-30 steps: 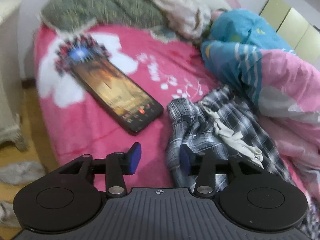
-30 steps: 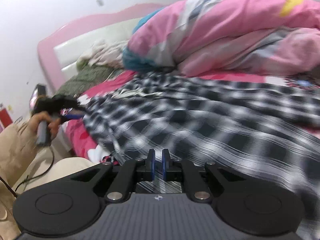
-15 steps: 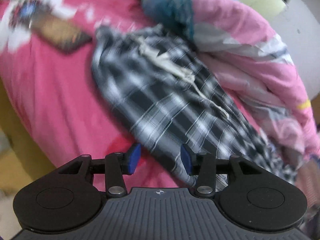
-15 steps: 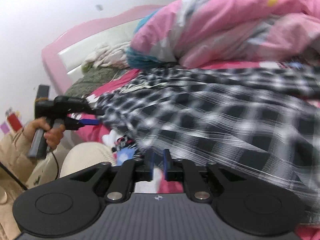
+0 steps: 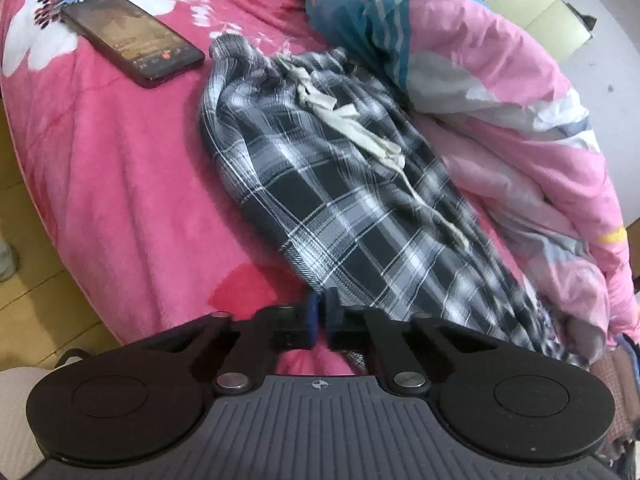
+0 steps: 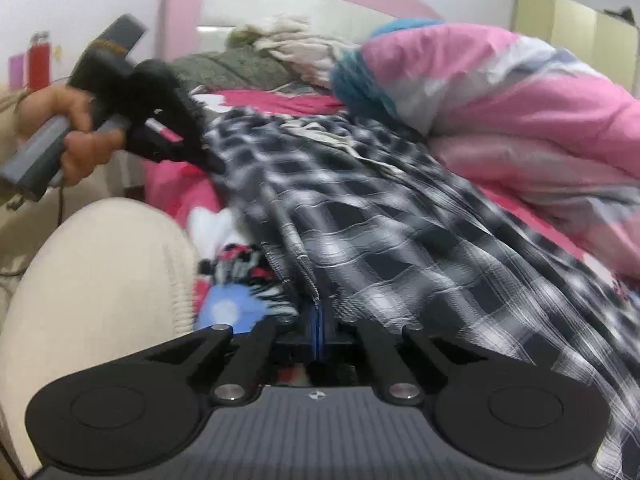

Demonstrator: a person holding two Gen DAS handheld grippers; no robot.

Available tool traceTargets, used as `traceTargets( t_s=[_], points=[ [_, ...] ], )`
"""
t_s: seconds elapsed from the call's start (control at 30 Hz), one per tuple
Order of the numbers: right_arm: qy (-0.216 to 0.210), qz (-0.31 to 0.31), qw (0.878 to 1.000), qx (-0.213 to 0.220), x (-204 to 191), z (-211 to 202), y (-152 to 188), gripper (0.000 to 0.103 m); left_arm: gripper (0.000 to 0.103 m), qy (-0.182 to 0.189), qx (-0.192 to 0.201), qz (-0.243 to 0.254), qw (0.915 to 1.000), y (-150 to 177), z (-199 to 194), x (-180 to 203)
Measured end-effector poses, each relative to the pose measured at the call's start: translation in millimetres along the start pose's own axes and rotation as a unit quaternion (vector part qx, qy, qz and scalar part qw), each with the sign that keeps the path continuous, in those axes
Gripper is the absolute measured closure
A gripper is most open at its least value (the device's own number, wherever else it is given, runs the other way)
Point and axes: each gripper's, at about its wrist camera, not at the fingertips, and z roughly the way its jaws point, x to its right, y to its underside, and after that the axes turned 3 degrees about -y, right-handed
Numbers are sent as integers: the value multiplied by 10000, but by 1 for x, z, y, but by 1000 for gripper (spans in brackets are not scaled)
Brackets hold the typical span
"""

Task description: Fold clothes

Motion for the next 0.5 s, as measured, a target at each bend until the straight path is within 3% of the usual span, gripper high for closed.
traceTargets(
  t_s=[0.13, 0.27, 0.37, 0.5],
  points=[
    [-596, 767, 9946, 362, 26, -33, -12, 103, 103, 405, -1, 98, 9991, -13, -26, 2],
    [-1253, 1031, 9867, 66, 37, -37, -12, 103, 103, 341, -219, 254, 9989, -15, -29, -8],
    [-1233, 956, 9862, -547, 30, -15, 0, 101, 103, 171, -517, 180, 9984, -8, -15, -23],
    [-1112, 1107, 9850, -719, 31, -9, 12, 100, 102, 79, -609, 67, 9981, -2, -12, -35]
  ],
)
